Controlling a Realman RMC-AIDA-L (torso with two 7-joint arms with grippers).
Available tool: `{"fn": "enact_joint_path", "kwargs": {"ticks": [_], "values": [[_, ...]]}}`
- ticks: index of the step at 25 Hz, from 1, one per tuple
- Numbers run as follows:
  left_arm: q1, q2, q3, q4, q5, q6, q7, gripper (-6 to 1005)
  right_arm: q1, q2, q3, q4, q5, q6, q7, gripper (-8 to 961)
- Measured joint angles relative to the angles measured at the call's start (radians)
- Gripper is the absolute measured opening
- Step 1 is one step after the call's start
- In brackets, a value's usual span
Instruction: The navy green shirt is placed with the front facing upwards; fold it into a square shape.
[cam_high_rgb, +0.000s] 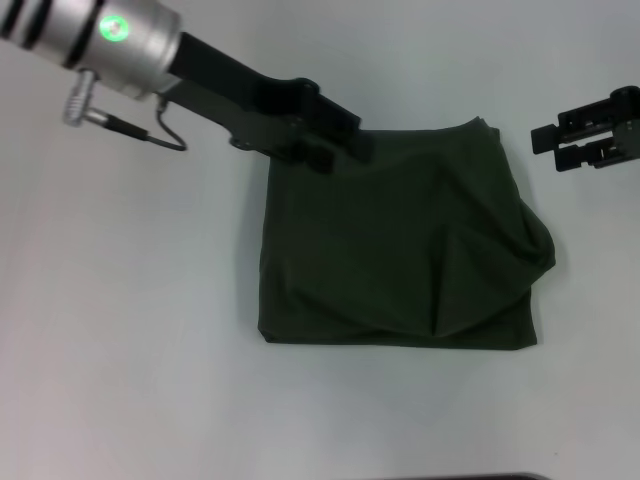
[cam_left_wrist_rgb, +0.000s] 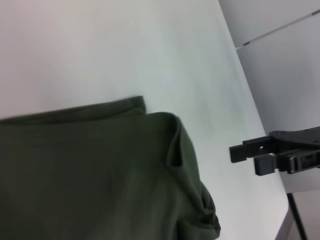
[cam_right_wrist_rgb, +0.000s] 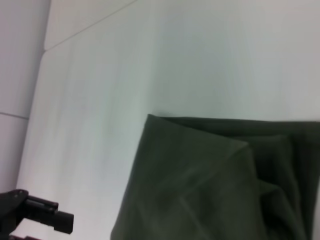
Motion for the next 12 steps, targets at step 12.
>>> {"fn": "enact_joint_path", "kwargs": {"ticks": [12], "values": [[0.101,0.009,-0.07,-0.068,0.035,0.126,0.027,567,0.077,0.037,-0.057,0.01,0.0,-0.027,0.009,646]]}}
